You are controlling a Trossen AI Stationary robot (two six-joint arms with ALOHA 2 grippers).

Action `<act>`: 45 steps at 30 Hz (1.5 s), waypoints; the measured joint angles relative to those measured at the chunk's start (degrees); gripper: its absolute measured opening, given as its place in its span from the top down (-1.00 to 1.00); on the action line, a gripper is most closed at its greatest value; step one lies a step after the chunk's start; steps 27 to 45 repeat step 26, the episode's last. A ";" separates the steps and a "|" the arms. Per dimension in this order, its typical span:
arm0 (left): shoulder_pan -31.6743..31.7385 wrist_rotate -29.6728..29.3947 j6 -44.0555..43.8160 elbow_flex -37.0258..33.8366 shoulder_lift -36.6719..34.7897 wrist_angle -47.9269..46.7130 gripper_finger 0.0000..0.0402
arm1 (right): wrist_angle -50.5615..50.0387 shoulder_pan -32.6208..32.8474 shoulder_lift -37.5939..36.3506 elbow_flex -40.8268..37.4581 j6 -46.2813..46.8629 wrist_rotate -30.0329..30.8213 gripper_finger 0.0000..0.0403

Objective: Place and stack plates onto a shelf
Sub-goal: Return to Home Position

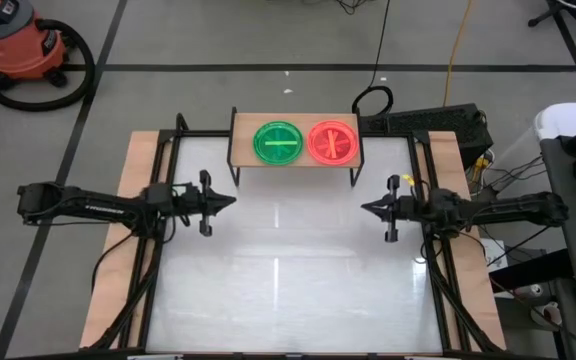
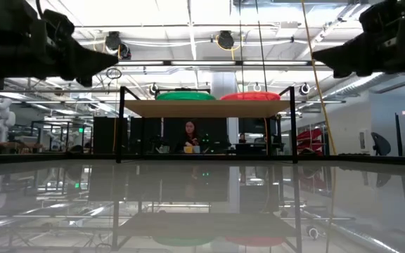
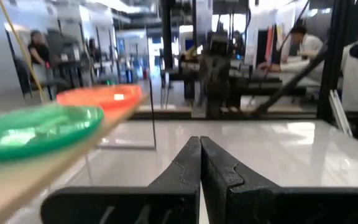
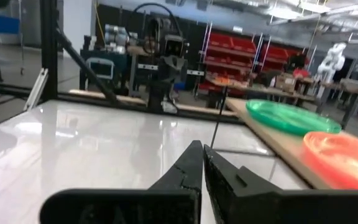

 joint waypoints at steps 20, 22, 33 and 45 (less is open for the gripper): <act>0.00 0.06 -2.62 0.00 -0.02 -11.40 0.94 | -8.90 0.00 -0.04 -0.13 0.27 0.00 1.00; 0.00 0.06 -2.51 0.00 -0.02 -11.40 0.94 | -8.87 0.00 -0.04 -0.13 0.27 0.00 1.00; 0.00 0.06 -2.36 0.00 -0.02 -11.42 0.94 | -8.86 -0.02 -0.04 -0.13 0.27 0.00 1.00; 0.00 0.06 -2.36 0.00 -0.02 -11.42 0.94 | -8.86 -0.02 -0.04 -0.13 0.27 0.00 1.00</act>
